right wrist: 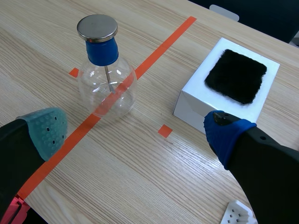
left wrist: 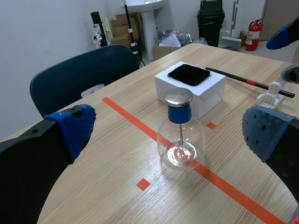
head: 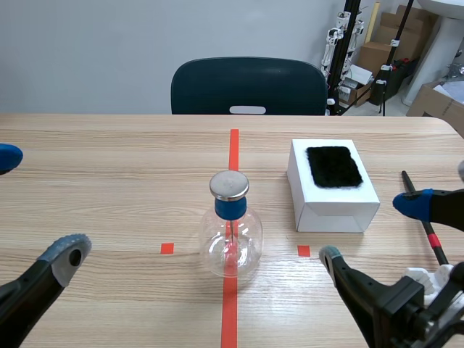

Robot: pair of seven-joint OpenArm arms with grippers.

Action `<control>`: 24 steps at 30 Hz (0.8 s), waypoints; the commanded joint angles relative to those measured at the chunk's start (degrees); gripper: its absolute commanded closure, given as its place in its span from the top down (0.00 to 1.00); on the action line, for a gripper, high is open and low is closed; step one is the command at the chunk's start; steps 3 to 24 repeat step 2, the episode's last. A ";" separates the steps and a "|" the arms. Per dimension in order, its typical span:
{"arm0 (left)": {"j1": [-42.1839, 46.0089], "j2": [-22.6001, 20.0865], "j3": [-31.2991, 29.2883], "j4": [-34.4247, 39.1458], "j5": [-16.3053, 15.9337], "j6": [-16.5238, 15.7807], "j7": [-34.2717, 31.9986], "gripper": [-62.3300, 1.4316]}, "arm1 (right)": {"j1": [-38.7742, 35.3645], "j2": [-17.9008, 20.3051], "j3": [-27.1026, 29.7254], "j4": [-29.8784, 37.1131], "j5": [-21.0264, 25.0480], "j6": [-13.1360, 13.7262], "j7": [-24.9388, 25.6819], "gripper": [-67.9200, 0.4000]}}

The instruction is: Do the electroscope experiment. return to the home posture

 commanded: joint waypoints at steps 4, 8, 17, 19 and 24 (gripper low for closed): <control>0.46 0.28 0.24 0.57 -0.44 0.07 -0.79 1.00 | 0.70 0.37 0.17 0.35 0.00 0.02 0.66 0.88; 0.46 0.28 0.24 0.57 -0.44 0.07 -0.79 1.00 | 0.70 0.37 0.17 0.35 0.00 0.02 0.66 0.88; 0.46 0.28 0.24 0.57 -0.44 0.07 -0.79 1.00 | 0.70 0.37 0.17 0.35 0.00 0.02 0.66 0.88; 0.46 0.28 0.24 0.57 -0.44 0.07 -0.79 1.00 | 0.70 0.37 0.17 0.35 0.00 0.02 0.66 0.88; 0.46 0.28 0.24 0.57 -0.44 0.07 -0.79 1.00 | 0.70 0.37 0.17 0.35 0.00 0.02 0.66 0.88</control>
